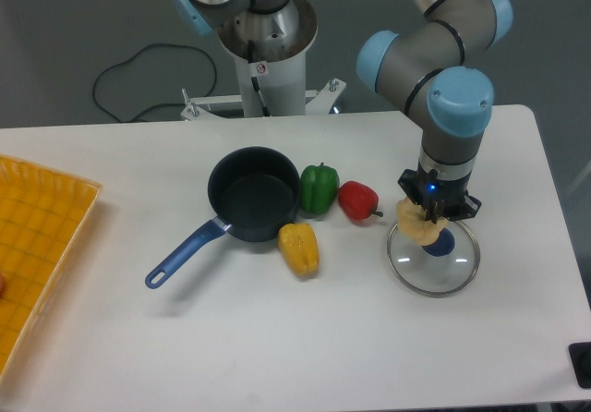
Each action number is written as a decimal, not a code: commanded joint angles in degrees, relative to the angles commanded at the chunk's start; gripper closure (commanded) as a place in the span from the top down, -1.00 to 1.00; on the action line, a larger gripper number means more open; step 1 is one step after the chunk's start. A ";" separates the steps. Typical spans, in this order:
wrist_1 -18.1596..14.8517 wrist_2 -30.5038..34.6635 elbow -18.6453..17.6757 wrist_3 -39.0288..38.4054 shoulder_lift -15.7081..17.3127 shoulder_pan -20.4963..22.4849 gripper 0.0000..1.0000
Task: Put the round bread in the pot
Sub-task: 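Carry the held round bread from the glass lid over the blue saucepan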
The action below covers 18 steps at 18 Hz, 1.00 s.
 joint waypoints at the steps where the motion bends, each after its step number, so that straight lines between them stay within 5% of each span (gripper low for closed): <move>1: 0.09 0.00 -0.35 0.00 0.00 0.00 -1.00; 6: 0.09 -0.09 -1.40 0.09 0.26 -0.52 -1.00; 14: -1.58 -1.05 -7.99 -1.31 10.89 -4.30 -1.00; 18: -2.81 -0.79 -8.35 -6.22 12.74 -9.13 -1.00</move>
